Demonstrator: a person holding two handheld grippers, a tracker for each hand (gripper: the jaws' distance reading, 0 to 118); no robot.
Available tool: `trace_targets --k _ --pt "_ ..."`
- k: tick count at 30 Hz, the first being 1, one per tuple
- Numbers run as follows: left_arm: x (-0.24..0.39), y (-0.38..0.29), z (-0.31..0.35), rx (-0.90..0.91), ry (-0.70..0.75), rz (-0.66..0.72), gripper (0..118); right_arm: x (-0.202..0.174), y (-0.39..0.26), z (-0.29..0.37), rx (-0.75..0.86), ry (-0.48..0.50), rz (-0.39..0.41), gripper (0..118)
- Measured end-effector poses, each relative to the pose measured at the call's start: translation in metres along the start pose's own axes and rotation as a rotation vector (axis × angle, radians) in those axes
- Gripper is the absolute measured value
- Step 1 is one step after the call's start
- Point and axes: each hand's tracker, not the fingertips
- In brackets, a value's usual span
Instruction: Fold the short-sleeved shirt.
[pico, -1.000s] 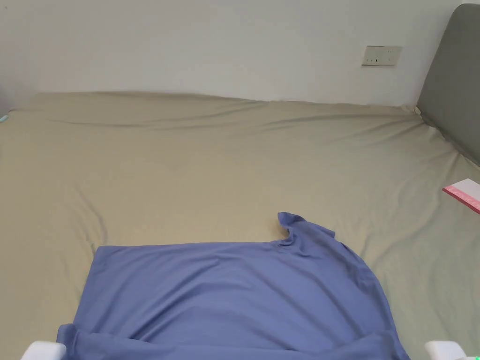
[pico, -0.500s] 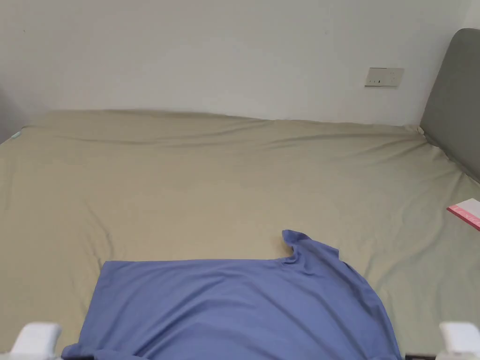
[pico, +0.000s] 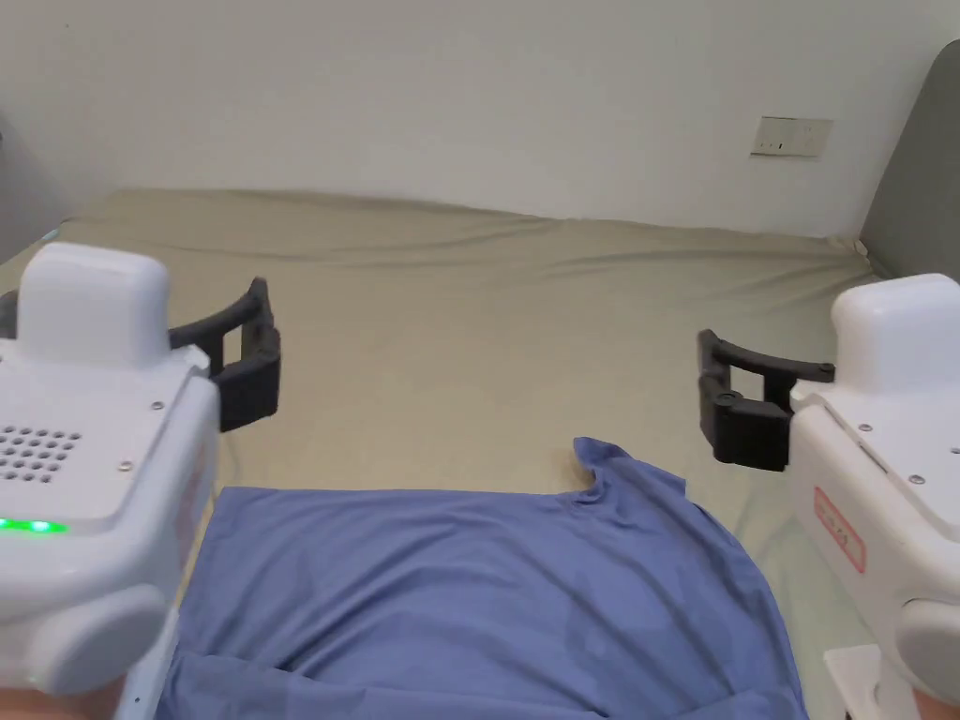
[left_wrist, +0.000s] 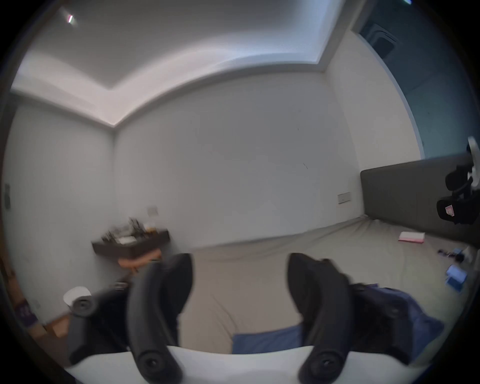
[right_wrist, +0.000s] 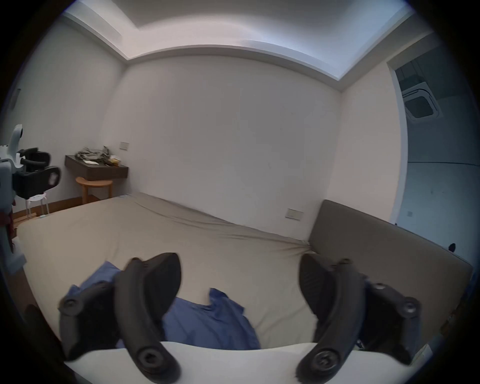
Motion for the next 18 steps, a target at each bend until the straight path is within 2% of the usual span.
trace_targets --k 1,2,3,4,5,6,8,14,18 --pt "0.010 0.002 0.004 0.027 0.051 -0.060 54 -0.007 0.002 0.000 -0.005 0.030 -0.008 65" --pt "0.017 0.002 0.008 0.058 0.081 -0.110 35 -0.012 0.003 0.000 -0.021 0.083 -0.024 24" --pt "0.025 0.002 0.012 0.083 0.101 -0.146 14 -0.019 0.002 -0.001 -0.023 0.120 -0.039 2" --pt "0.029 0.001 0.013 0.093 0.089 -0.153 3 -0.026 0.000 -0.002 -0.008 0.084 -0.025 2" --pt "0.030 0.001 0.013 0.081 0.060 -0.129 1 -0.032 0.000 -0.004 -0.006 0.097 -0.007 2" --pt "0.032 0.003 0.011 0.054 -0.009 -0.098 0 -0.040 0.001 -0.008 -0.015 0.098 0.048 2" --pt "0.032 0.005 0.001 -0.025 -0.093 -0.055 0 -0.049 -0.002 -0.013 -0.014 0.072 0.076 2" --pt "0.036 -0.017 -0.025 -0.086 -0.086 -0.049 0 -0.043 -0.019 -0.032 -0.025 0.052 0.034 2" --pt "0.036 -0.063 -0.056 -0.240 -0.139 -0.038 0 -0.034 -0.041 -0.054 -0.094 0.056 0.027 2"
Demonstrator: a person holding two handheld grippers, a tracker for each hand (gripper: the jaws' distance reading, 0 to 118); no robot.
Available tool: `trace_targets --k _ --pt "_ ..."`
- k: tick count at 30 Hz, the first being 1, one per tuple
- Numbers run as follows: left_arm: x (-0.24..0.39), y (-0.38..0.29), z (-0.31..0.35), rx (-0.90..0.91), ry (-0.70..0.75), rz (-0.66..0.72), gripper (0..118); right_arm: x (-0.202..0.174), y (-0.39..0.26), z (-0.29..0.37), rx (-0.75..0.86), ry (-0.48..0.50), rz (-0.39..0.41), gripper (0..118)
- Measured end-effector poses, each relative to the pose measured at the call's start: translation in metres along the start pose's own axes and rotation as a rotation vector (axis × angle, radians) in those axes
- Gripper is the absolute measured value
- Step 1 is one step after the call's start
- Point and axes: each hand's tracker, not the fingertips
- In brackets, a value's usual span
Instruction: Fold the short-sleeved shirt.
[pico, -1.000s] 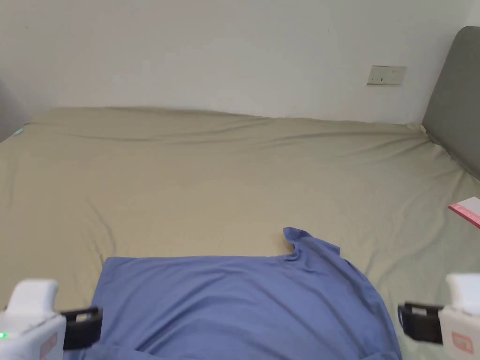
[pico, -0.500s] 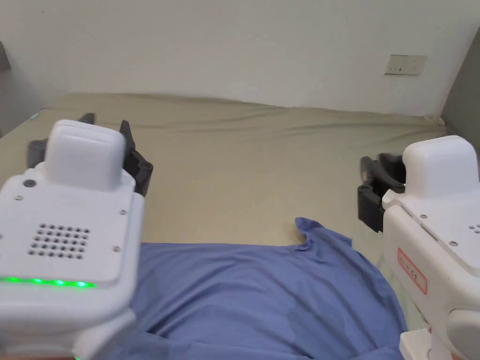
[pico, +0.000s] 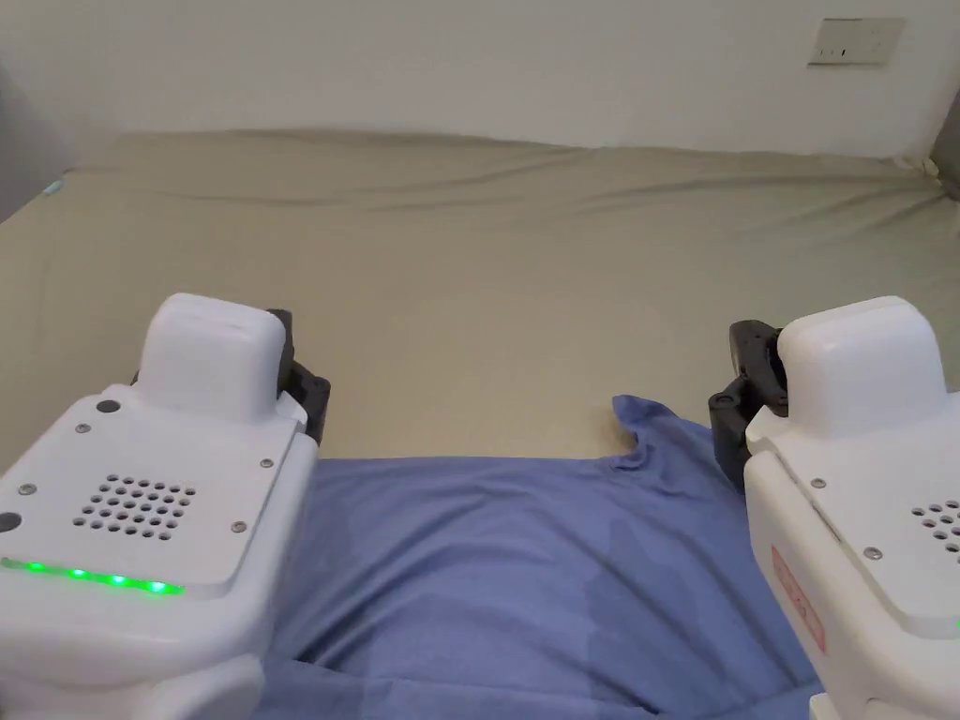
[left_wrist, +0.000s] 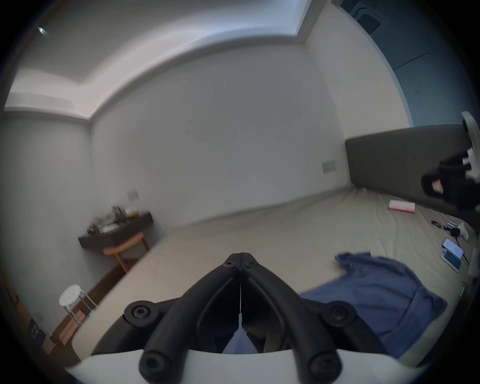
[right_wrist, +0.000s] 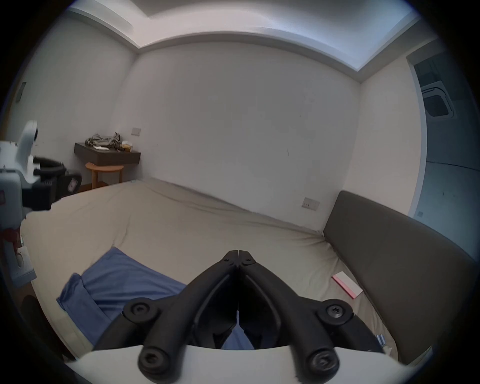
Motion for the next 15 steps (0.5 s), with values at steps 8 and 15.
trace_targets --k 8,15 --pt "-0.039 -0.136 -0.126 -0.453 -0.030 0.074 7 0.031 -0.061 -0.046 -0.184 -0.027 0.016 2" --pt "-0.083 -0.177 -0.247 -0.607 0.001 0.147 118 0.068 -0.087 -0.075 -0.285 -0.077 0.004 2"
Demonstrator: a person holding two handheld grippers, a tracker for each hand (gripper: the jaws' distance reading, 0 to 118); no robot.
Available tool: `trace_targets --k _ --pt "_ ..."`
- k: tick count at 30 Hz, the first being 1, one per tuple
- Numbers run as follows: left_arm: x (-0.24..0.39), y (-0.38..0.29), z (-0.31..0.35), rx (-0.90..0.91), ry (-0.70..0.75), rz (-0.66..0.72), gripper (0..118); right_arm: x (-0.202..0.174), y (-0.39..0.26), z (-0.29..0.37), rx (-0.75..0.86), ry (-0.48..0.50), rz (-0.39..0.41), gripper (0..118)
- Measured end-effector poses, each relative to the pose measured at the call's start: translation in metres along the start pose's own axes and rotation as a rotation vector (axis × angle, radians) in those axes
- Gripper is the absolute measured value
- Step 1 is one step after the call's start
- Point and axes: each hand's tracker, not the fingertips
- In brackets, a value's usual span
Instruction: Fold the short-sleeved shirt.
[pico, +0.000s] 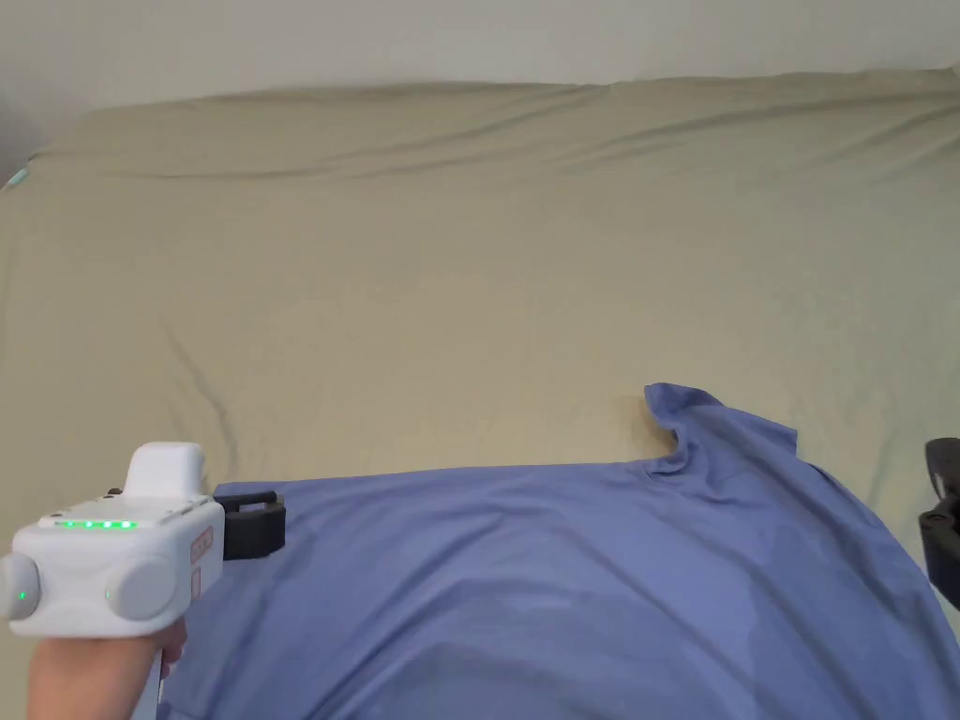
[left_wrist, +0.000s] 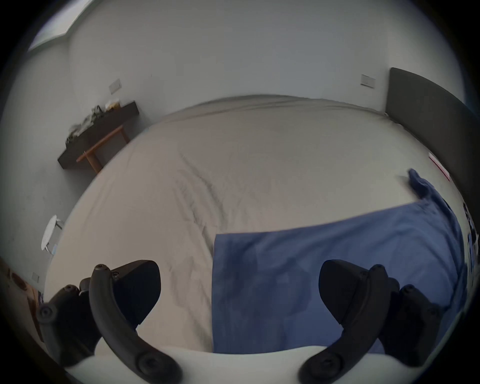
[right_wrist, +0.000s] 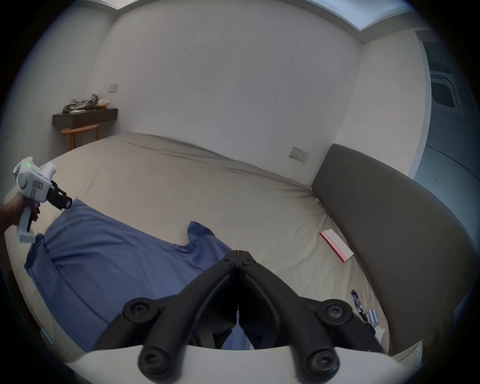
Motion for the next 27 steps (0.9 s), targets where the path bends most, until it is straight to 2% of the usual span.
trace_targets --k 3,5,7,9,10,11,12,13,14,15,19,20,22,23,24,27 --pt "-0.007 0.008 -0.042 -0.080 0.018 0.037 117 0.011 -0.004 -0.011 -0.032 -0.018 -0.005 2" --pt "-0.006 0.009 -0.059 -0.097 0.027 0.027 108 0.015 -0.006 -0.018 -0.052 -0.021 -0.011 2" --pt "0.001 0.006 -0.067 -0.133 0.029 0.006 81 0.019 -0.008 -0.022 -0.065 -0.026 -0.021 2" --pt "0.008 0.002 -0.066 -0.135 -0.039 0.007 64 0.020 -0.010 -0.026 -0.084 -0.031 -0.017 2" --pt "0.011 0.003 -0.061 -0.114 -0.018 0.011 49 0.021 -0.011 -0.027 -0.087 -0.033 -0.012 2" --pt "0.013 0.006 -0.056 -0.117 -0.025 0.005 23 0.022 -0.011 -0.029 -0.091 -0.033 -0.005 2" --pt "0.019 0.008 -0.053 -0.125 -0.105 -0.043 1 0.021 -0.010 -0.032 -0.097 -0.030 0.000 2" --pt "0.026 0.008 -0.050 -0.121 -0.140 -0.078 1 0.022 -0.010 -0.035 -0.101 -0.026 0.001 2" --pt "0.036 0.008 -0.047 -0.114 -0.043 -0.153 1 0.024 -0.009 -0.038 -0.104 -0.022 0.001 2" --pt "0.039 0.011 -0.041 -0.111 -0.013 -0.217 1 0.026 -0.007 -0.043 -0.108 -0.017 0.002 2" --pt "0.035 0.019 -0.003 -0.006 -0.032 -0.156 1 0.036 -0.003 -0.066 -0.148 0.007 -0.026 4" --pt "0.035 0.022 0.010 0.029 -0.027 -0.162 1 0.039 -0.003 -0.072 -0.150 0.007 -0.036 14" --pt "0.038 0.026 0.037 0.084 -0.019 -0.183 1 0.043 -0.005 -0.093 -0.219 0.056 -0.046 77" --pt "0.037 0.028 0.047 0.113 -0.020 -0.196 1 0.044 -0.009 -0.107 -0.260 0.089 -0.044 100" --pt "0.038 0.029 0.061 0.132 -0.019 -0.201 1 0.043 -0.014 -0.123 -0.293 0.115 -0.044 108" --pt "0.038 0.028 0.088 0.173 -0.030 -0.203 1 0.040 -0.033 -0.167 -0.415 0.137 -0.037 108"
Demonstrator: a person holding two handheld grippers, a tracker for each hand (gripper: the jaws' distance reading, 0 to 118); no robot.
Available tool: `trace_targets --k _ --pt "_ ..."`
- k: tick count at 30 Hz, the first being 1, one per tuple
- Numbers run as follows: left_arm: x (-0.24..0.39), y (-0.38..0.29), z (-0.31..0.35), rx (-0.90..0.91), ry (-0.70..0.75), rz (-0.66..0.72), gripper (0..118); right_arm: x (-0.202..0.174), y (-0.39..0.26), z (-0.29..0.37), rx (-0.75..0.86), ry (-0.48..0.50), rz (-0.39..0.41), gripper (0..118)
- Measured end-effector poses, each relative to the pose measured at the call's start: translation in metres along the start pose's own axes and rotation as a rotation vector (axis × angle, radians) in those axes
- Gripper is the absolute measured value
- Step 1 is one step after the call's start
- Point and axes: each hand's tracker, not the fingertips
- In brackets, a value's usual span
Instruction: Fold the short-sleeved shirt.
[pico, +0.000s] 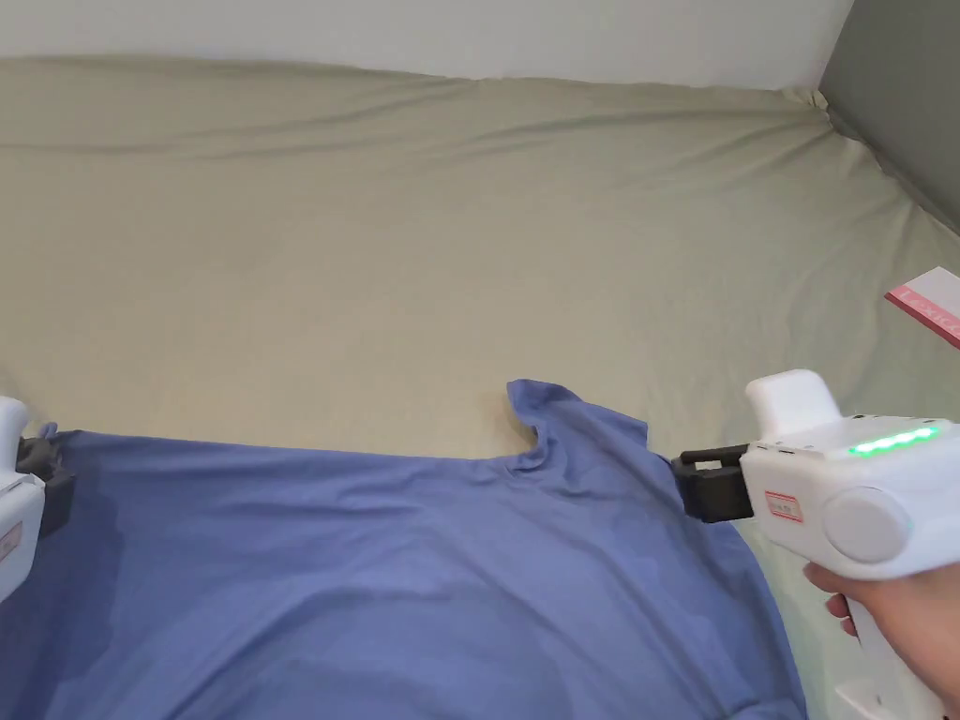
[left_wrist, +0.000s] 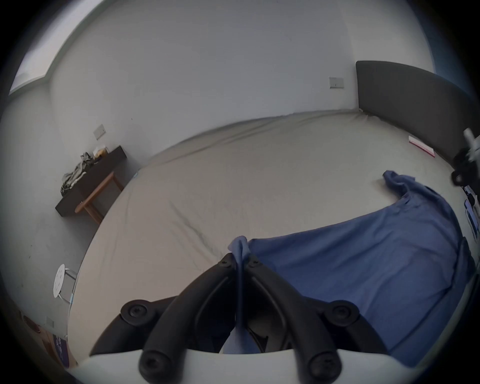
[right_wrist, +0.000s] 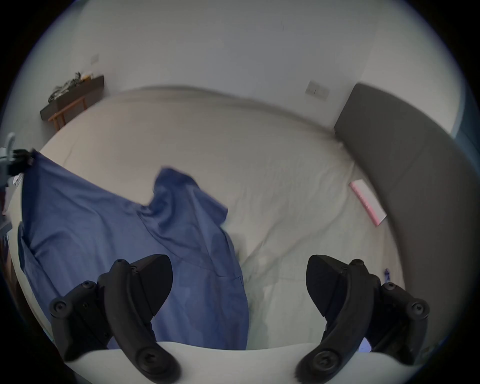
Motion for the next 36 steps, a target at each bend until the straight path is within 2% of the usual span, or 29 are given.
trace_targets --k 2,6,7,9,10,11,12,13,15,16,21,28,36 --pt "0.002 -0.001 0.013 0.019 -0.006 -0.007 1 0.002 -0.002 -0.033 -0.064 0.003 -0.029 108" --pt "0.007 -0.009 0.021 0.017 0.000 -0.039 1 0.012 -0.010 -0.096 -0.215 0.051 -0.141 108" --pt "0.008 -0.012 0.021 0.016 0.003 -0.044 1 0.013 -0.013 -0.107 -0.242 0.050 -0.162 103" --pt "0.008 -0.019 0.017 -0.004 0.009 -0.051 1 0.011 -0.019 -0.116 -0.252 0.015 -0.114 87" --pt "0.007 -0.021 0.015 -0.012 0.011 -0.049 1 0.012 -0.019 -0.112 -0.211 0.110 -0.150 78" --pt "0.006 -0.023 0.014 -0.018 0.015 -0.048 1 0.015 -0.016 -0.104 -0.204 0.086 -0.195 57" --pt "0.005 -0.026 0.012 -0.024 0.018 -0.048 1 0.015 -0.013 -0.098 -0.194 0.094 -0.180 16" --pt "0.003 -0.028 0.010 -0.029 0.020 -0.042 1 0.011 -0.011 -0.091 -0.155 0.080 -0.133 9" --pt "0.000 -0.028 0.006 -0.046 0.021 -0.027 1 0.006 -0.007 -0.082 -0.150 0.057 -0.062 9" --pt "0.001 -0.028 0.008 -0.048 0.027 -0.025 1 0.005 -0.005 -0.076 -0.153 0.060 -0.053 9" --pt "-0.008 -0.018 0.024 -0.028 0.035 0.016 1 0.016 0.004 -0.020 -0.070 0.105 -0.096 9" --pt "-0.024 -0.016 0.071 -0.032 0.047 0.025 1 0.034 -0.003 0.071 -0.053 0.156 -0.054 9" --pt "-0.027 -0.061 0.118 -0.120 0.017 -0.021 1 0.016 -0.059 0.147 -0.133 0.203 0.039 9"
